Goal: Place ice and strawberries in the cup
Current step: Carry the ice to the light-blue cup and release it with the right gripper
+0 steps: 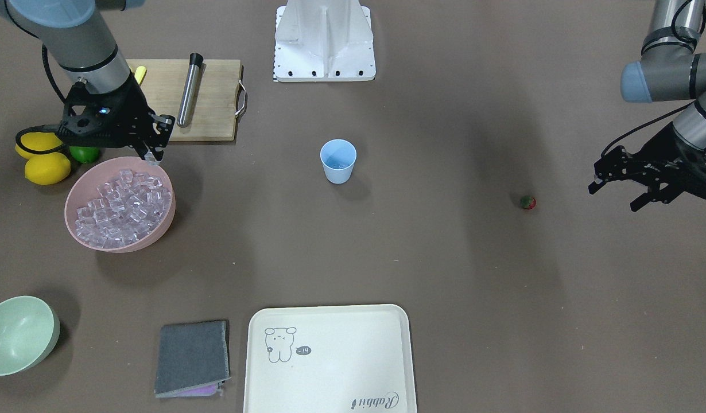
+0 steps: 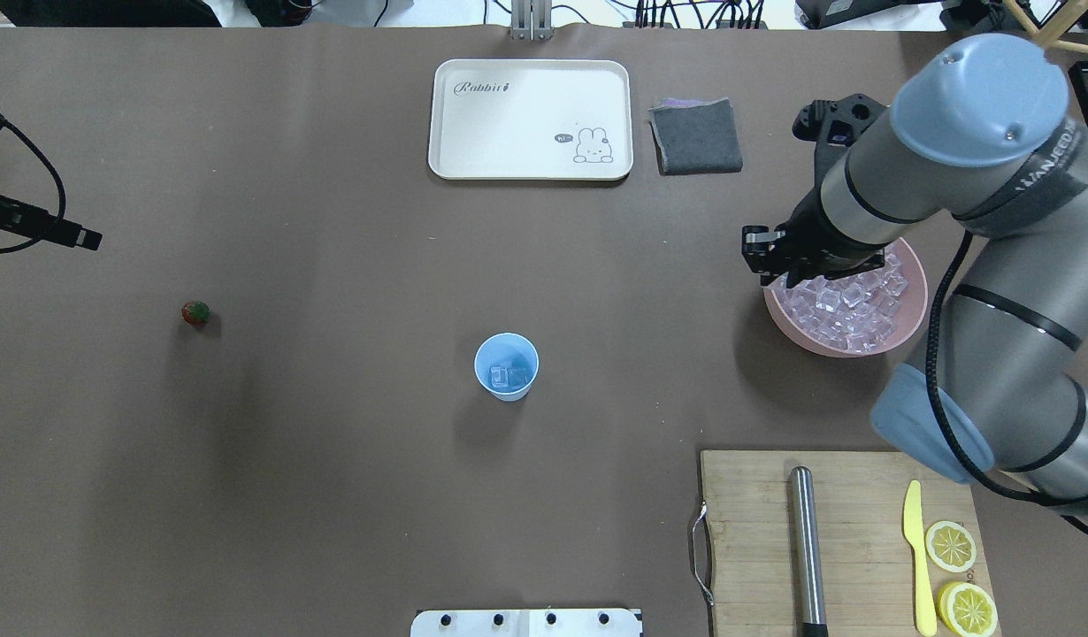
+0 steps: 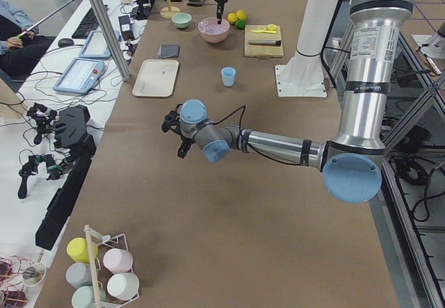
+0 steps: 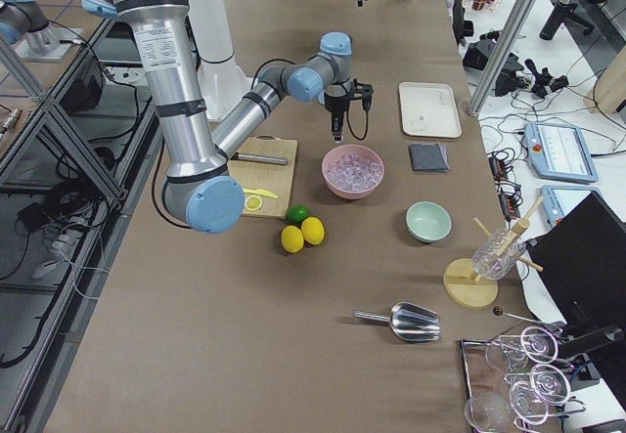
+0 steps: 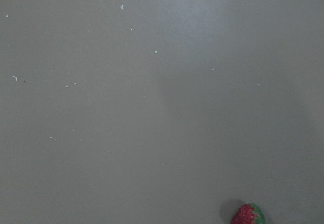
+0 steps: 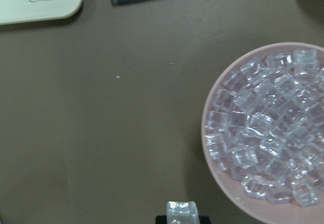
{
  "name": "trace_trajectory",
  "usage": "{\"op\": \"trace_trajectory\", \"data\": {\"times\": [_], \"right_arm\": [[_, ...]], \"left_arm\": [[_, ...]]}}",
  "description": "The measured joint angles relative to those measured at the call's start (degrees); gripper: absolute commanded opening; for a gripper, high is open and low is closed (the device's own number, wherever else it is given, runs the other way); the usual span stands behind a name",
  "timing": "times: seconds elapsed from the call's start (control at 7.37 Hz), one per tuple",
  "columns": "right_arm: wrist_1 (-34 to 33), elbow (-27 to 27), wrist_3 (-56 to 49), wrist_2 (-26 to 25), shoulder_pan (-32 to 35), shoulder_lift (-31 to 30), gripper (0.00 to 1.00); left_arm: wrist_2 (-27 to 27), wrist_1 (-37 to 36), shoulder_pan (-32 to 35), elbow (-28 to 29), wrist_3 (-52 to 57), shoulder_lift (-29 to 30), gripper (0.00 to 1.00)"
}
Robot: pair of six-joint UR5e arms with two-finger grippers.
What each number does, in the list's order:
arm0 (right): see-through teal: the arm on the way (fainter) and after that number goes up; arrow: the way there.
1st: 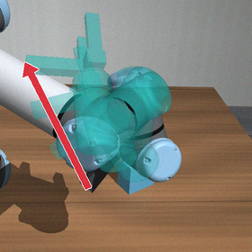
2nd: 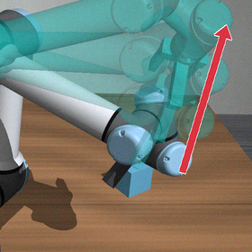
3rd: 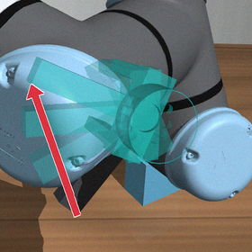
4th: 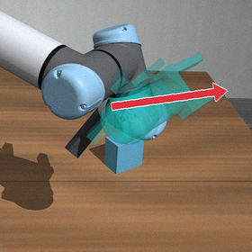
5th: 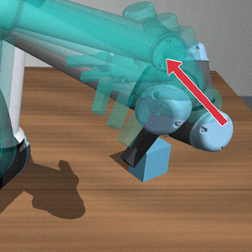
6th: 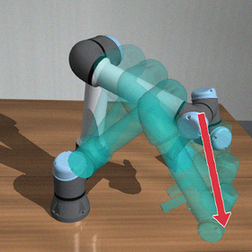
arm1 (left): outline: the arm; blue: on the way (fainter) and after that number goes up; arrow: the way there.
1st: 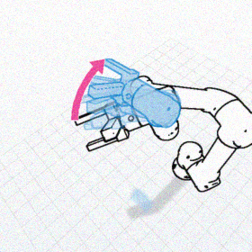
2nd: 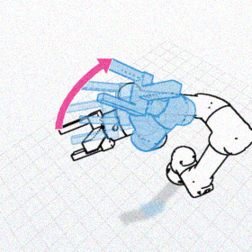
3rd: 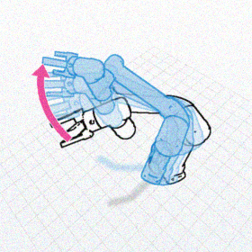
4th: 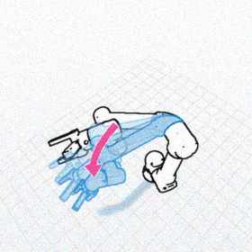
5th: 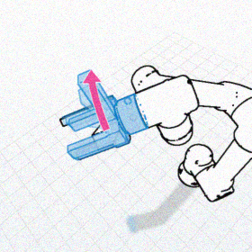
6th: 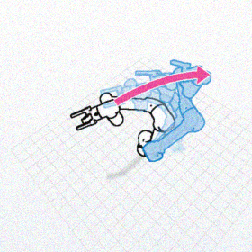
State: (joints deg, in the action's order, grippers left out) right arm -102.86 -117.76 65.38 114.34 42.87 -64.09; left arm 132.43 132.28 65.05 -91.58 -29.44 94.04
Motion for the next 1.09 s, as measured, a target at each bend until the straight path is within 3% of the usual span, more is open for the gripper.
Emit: {"op": "trace_trajectory", "data": {"times": [0.41, 0.68, 1.09], "right_arm": [[-1.0, 6.3, 8.7, -7.6, -10.5, 13.6, 0.0], [-1.1, 14.0, 13.0, -12.4, -15.8, 21.3, 0.0], [-0.6, 18.9, 14.7, -17.3, -19.6, 24.1, 0.0]], "left_arm": [[0.1, 0.1, 0.0, -0.1, -0.8, 0.1, 0.98], [0.1, 0.1, 0.0, -0.2, -1.2, 0.0, 0.98], [0.1, 0.1, 0.0, -0.1, -1.2, -0.1, 0.98]]}}
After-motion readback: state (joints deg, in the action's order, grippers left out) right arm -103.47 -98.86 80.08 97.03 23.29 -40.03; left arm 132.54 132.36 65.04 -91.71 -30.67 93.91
